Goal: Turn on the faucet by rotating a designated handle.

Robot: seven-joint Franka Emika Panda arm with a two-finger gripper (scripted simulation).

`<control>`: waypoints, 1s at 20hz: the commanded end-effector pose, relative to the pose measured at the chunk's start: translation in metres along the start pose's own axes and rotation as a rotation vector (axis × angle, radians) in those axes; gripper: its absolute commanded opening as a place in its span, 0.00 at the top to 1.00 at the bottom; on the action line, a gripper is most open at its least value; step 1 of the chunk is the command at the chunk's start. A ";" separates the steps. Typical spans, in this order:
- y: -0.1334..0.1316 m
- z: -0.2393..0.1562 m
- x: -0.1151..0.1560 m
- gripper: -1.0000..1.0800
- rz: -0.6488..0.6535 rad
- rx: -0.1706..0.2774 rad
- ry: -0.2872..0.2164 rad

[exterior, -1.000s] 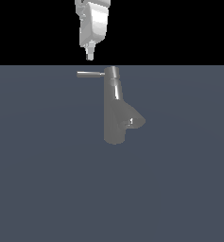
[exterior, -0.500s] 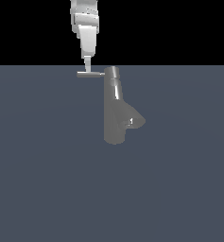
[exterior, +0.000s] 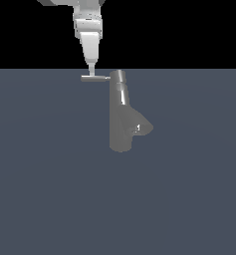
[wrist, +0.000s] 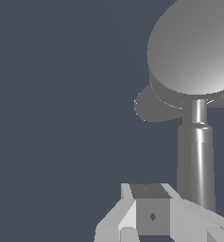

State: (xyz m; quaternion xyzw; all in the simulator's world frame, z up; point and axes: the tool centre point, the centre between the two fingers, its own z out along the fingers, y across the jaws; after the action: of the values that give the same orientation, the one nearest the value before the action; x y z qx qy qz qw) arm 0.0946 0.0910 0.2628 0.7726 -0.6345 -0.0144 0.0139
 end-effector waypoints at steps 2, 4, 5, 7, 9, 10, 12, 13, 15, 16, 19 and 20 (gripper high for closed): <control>0.001 0.002 -0.003 1.00 -0.009 -0.008 0.007; 0.001 0.006 -0.008 1.00 -0.023 -0.021 0.019; 0.001 0.009 -0.010 1.00 -0.030 -0.028 0.026; 0.001 0.013 -0.014 1.00 -0.037 -0.037 0.038; 0.000 0.016 -0.016 1.00 -0.036 -0.041 0.046; -0.001 0.017 -0.016 1.00 -0.032 -0.040 0.050; -0.004 0.019 -0.016 1.00 -0.016 -0.035 0.056; -0.006 0.020 -0.016 1.00 -0.007 -0.031 0.059; -0.008 0.022 -0.016 1.00 0.007 -0.026 0.065; -0.009 0.023 -0.017 1.00 0.011 -0.026 0.068; -0.010 0.026 -0.019 1.00 0.012 -0.028 0.076; -0.010 0.026 -0.019 1.00 0.012 -0.029 0.077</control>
State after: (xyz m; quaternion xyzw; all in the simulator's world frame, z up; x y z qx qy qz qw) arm 0.0995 0.1108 0.2372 0.7691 -0.6373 0.0052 0.0485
